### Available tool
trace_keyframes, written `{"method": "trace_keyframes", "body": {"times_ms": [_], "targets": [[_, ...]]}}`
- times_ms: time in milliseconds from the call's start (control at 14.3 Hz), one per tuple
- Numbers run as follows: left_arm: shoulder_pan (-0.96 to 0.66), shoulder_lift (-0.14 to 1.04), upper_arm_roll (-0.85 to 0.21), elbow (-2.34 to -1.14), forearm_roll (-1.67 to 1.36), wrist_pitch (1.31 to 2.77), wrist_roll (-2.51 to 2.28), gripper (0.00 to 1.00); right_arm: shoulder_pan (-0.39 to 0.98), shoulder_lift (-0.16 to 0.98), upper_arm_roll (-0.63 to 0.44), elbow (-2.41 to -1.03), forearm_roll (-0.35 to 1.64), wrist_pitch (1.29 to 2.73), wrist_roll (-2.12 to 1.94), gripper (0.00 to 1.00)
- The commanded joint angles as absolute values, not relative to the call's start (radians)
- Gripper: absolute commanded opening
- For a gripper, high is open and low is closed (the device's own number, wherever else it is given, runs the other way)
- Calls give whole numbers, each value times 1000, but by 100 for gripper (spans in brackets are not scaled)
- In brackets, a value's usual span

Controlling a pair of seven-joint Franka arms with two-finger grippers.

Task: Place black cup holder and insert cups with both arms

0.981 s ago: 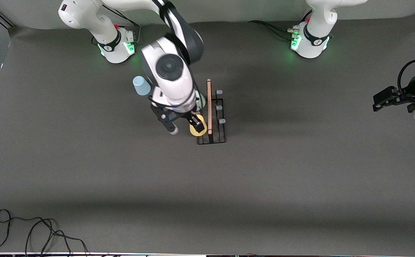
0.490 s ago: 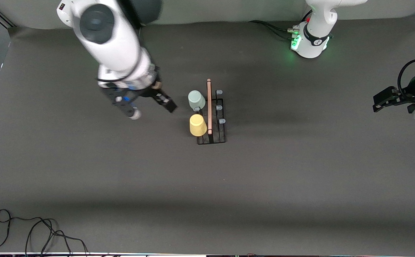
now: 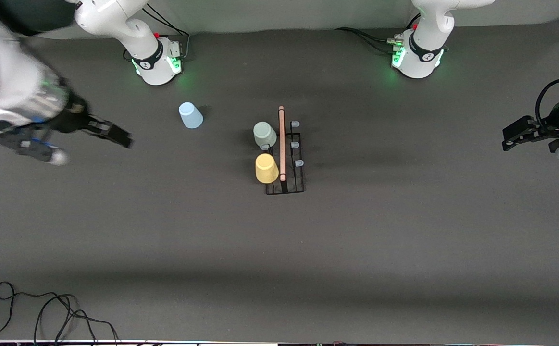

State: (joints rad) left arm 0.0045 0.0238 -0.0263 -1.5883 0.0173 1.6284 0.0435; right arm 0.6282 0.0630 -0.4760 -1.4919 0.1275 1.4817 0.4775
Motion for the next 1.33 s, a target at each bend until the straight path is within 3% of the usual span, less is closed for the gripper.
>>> {"method": "trace_keyframes", "body": {"times_ms": [0,420,1261], "targets": [[-6,3,-25,-1600,26,1640,28,100,358,-14,-262,-1566,53,1493,252,100],[-6,-2,-26,-1600,26,1640,25,100,-52,-20,-7,-1563,14,1490,-24,100],[-8,5,-26,-1597,25,1637,28,100,-64,-5,2,-1534,-11,1493,-54,100]]}}
